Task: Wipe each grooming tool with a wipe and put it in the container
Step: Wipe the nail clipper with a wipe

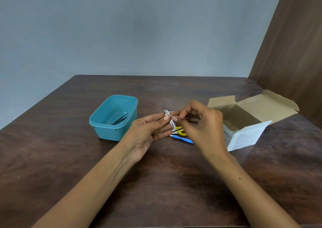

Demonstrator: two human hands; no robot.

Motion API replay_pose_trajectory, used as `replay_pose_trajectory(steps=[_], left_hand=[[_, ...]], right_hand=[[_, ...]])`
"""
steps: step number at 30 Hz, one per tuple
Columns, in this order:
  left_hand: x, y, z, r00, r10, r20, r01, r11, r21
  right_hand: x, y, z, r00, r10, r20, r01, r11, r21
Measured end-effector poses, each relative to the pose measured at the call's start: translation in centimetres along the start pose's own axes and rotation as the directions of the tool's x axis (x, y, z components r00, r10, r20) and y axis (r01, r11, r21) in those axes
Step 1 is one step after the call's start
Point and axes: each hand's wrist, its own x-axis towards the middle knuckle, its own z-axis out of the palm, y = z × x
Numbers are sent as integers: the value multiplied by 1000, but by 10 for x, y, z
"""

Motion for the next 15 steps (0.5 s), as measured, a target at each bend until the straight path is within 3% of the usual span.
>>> replay_pose_trajectory(steps=[6, 15], left_hand=[[-1, 2, -1, 999, 30, -41, -32, 999, -40], [0, 2, 2, 1000, -8, 5, 8, 995, -97]], right_hand=[[-8, -2, -1, 996, 36, 81, -37, 999, 8], [-1, -6, 3, 998, 16, -64, -13, 999, 51]])
